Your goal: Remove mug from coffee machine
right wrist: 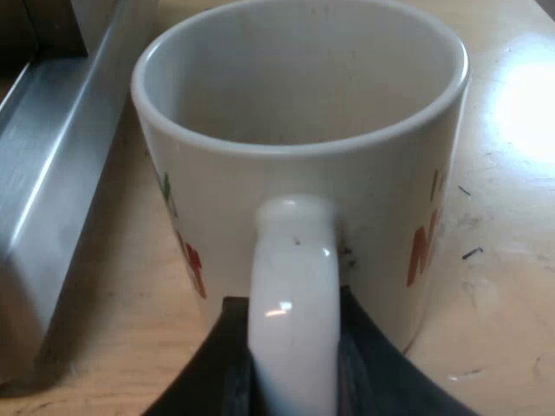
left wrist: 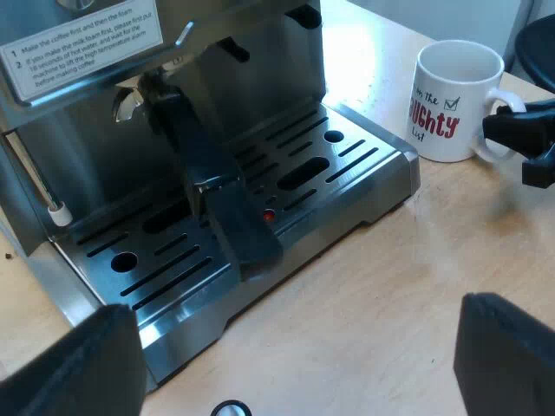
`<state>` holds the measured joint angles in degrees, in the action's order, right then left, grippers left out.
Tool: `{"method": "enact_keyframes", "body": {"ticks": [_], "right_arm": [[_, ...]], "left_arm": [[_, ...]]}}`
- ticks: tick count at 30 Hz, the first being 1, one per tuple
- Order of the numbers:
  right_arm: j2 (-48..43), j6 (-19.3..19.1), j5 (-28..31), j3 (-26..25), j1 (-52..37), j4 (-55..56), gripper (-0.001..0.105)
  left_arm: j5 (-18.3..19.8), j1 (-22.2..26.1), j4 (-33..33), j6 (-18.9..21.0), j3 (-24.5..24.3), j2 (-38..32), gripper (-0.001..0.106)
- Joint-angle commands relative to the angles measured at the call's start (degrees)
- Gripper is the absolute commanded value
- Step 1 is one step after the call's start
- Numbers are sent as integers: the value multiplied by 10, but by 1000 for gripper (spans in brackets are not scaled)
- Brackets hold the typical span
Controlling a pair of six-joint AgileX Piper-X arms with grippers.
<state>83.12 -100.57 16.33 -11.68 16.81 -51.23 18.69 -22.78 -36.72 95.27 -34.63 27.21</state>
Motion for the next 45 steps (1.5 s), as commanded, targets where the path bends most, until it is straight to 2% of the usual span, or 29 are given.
{"method": "enact_keyframes", "body": {"ticks": [1,5,7,10,12,17,21,31,38,45], "right_arm": [[5,3,-25,5,1,43,0],[5,3,-25,5,1,52,3],[5,4,-25,5,1,52,20],[5,11,-20,5,1,52,39],[1,21,-20,5,1,59,44],[-26,31,-20,5,1,119,44],[-70,31,-20,5,1,213,44],[-279,31,-25,-1,1,433,44],[-418,31,-37,-73,1,692,44],[-482,31,-37,-164,1,838,44]], "left_arm": [[-4,-3,6,-4,-3,2,77],[-4,-3,6,-4,-3,2,77],[-4,-3,6,-4,-3,2,77],[-4,-3,6,-4,-3,2,77],[-4,-3,6,-4,-3,2,77],[-4,-3,6,-4,-3,2,77],[-4,-3,6,-4,-3,2,77],[-4,-3,6,-4,-3,2,77],[3,-3,6,-4,-3,2,77],[5,-3,9,-4,-3,2,77]]}}
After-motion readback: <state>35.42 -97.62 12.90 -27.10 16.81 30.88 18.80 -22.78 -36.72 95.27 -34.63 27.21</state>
